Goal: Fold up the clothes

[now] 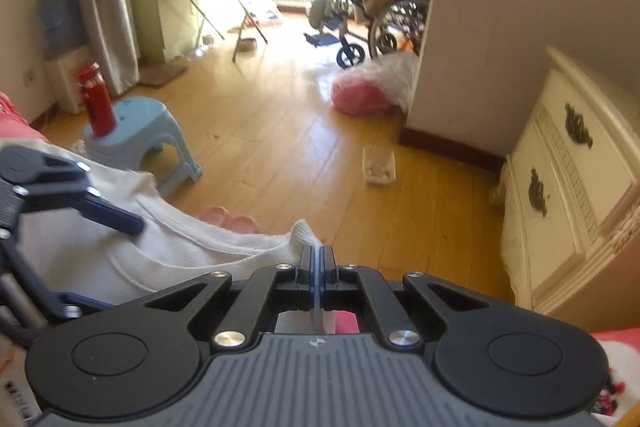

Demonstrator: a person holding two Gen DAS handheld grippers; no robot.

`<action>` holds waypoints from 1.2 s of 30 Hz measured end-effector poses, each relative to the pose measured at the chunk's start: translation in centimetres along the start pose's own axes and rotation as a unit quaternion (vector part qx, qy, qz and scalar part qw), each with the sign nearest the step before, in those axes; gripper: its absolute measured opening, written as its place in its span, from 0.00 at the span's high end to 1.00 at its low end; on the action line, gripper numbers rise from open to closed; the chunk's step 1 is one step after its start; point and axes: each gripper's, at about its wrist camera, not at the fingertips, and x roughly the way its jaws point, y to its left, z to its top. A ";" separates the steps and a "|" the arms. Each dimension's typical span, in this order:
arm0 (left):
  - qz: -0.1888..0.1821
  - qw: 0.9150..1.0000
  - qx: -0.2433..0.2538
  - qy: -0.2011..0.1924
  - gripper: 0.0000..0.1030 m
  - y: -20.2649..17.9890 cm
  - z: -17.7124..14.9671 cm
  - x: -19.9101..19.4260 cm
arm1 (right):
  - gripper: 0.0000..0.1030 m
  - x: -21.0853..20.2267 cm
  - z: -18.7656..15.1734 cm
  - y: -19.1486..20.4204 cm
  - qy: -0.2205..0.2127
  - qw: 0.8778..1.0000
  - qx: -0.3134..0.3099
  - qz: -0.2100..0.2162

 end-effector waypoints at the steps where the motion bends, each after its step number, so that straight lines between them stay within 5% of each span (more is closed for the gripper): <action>1: 0.001 1.000 0.001 0.000 0.26 0.0 0.0 0.0 | 0.99 0.9 0.0 -0.2 0.011 1.000 0.014 -0.005; 5: 0.005 1.000 0.004 0.001 0.26 -0.2 0.0 0.0 | 0.96 0.8 0.7 -4.2 0.006 0.991 0.124 -0.054; 9: 0.006 1.000 0.003 -0.001 0.26 -0.4 0.5 -0.1 | 0.90 -6.1 -0.1 -10.8 -0.051 0.974 0.212 -0.064; 10: 0.005 1.000 0.003 -0.003 0.26 -0.4 0.7 -0.1 | 0.82 -7.9 -0.5 -12.2 -0.058 0.972 0.215 -0.070; 13: 0.000 1.000 0.006 -0.012 0.26 -0.9 1.4 -0.3 | 0.64 -11.4 -2.0 -14.4 -0.035 0.980 0.173 -0.092; 19: -0.002 1.000 0.015 -0.011 0.26 -2.6 2.0 0.1 | 0.56 -8.9 -4.5 -13.9 0.088 0.989 0.081 -0.087; 24: 0.001 1.000 0.024 0.001 0.26 -3.7 1.6 0.8 | 0.41 -6.5 -4.8 -13.3 0.096 0.991 0.066 -0.070; 28: 0.003 1.000 0.024 0.004 0.26 -4.0 1.6 1.3 | 0.48 -5.6 -5.7 -12.3 0.120 0.989 0.029 -0.079; 30: 0.003 1.000 0.022 0.004 0.26 -4.0 1.7 1.4 | 0.60 -5.8 -6.2 -11.7 0.118 0.989 0.019 -0.081; 32: 0.004 1.000 0.021 0.002 0.26 -4.1 1.8 1.7 | 0.90 -6.1 -6.5 -10.9 0.112 0.990 0.011 -0.082; 36: 0.006 1.000 0.018 0.000 0.26 -4.3 1.8 1.8 | 1.00 -7.0 -6.8 -9.5 0.079 0.989 -0.018 -0.121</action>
